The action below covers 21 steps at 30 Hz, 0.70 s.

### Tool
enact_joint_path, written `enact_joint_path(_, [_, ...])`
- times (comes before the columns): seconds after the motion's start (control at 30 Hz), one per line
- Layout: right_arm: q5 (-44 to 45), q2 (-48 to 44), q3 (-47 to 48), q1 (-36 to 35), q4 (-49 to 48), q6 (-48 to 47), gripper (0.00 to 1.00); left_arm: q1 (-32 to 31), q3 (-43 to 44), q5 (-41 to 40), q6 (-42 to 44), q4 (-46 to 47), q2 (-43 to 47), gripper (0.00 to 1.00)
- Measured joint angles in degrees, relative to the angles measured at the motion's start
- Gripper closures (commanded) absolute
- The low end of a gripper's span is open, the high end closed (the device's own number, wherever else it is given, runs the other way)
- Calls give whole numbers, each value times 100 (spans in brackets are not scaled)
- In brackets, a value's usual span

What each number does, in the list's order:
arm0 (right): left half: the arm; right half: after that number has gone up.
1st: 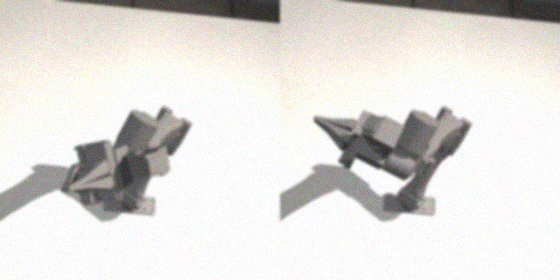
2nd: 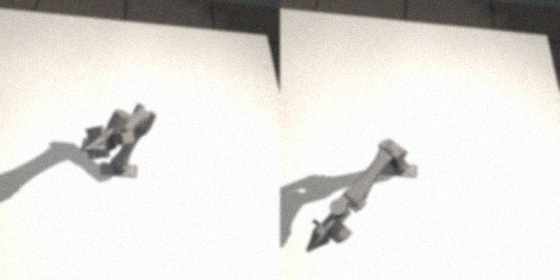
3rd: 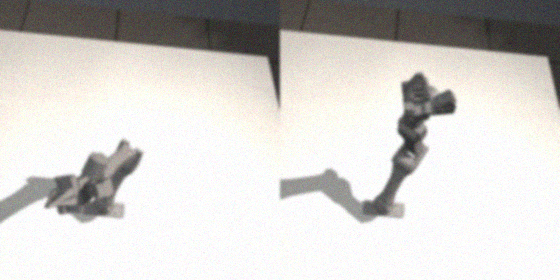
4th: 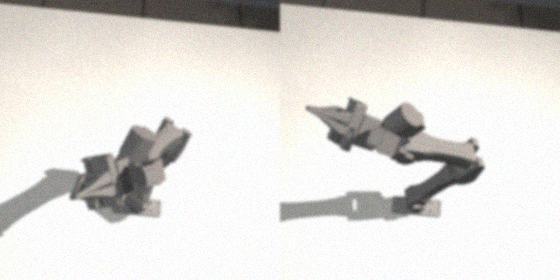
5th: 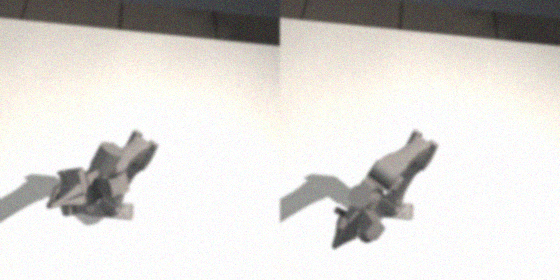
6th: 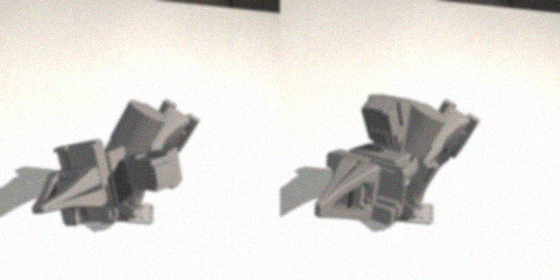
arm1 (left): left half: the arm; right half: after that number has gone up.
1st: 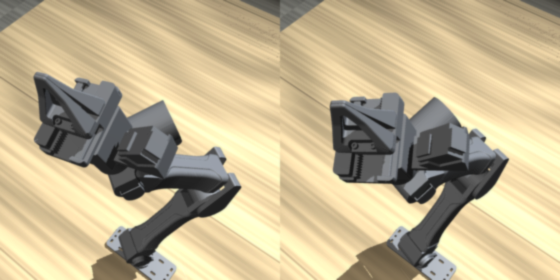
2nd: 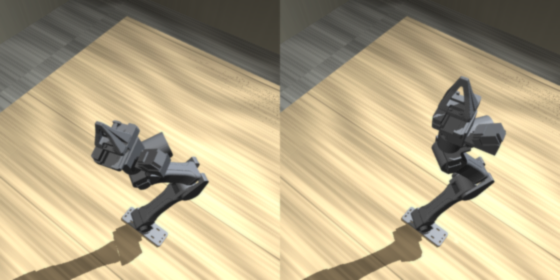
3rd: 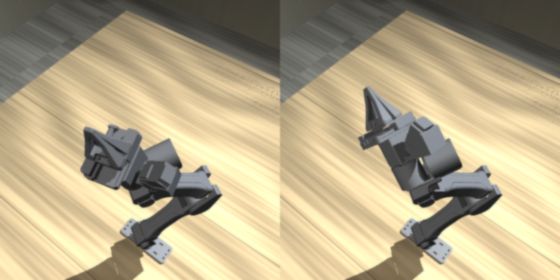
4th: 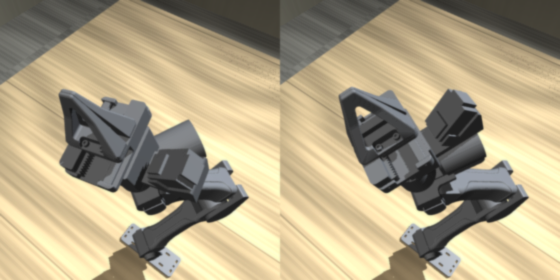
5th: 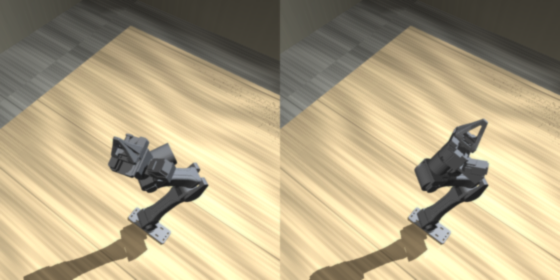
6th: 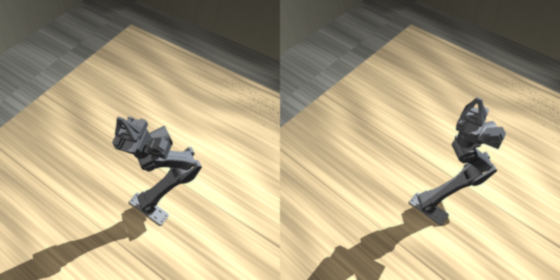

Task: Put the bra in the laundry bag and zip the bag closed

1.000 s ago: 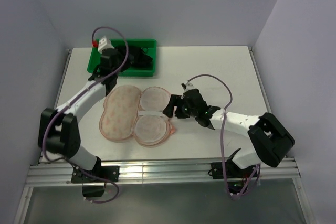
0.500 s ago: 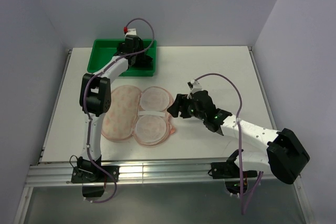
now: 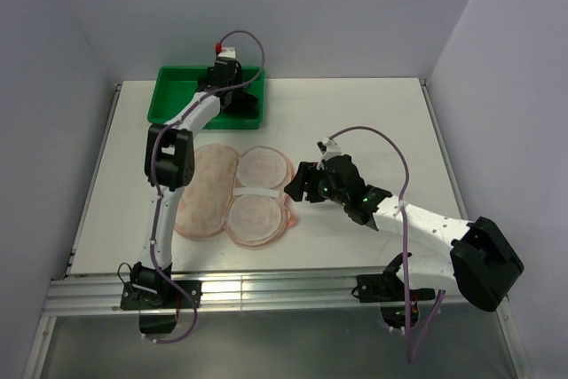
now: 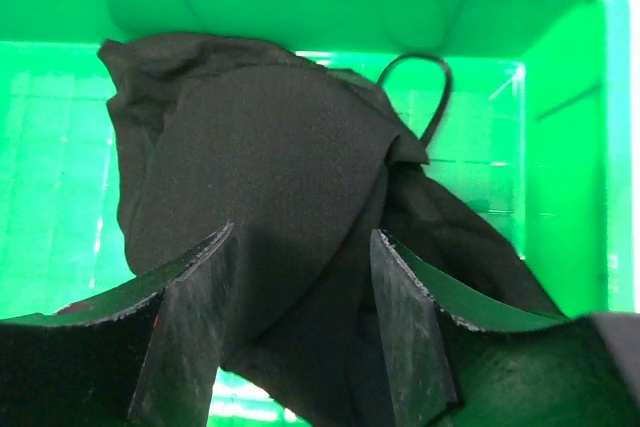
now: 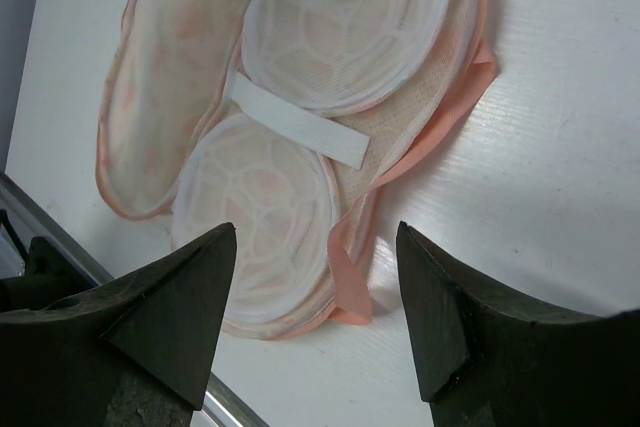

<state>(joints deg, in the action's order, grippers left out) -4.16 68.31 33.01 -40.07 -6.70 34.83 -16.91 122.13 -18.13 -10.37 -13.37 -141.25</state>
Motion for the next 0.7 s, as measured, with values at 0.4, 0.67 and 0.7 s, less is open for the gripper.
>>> enact_joint_path(0.4, [-35, 87, 214, 0, 31, -22, 28, 120, 125, 61, 4, 11, -284, 98])
enact_joint_path(0.67, [-140, 422, 236, 0, -205, 2, 29, 125, -2, 35, -24, 313, -35, 100])
enact_joint_path(0.7, [-140, 437, 243, 0, -236, 0, 29, 129, -96, 44, -46, 328, 96, 100])
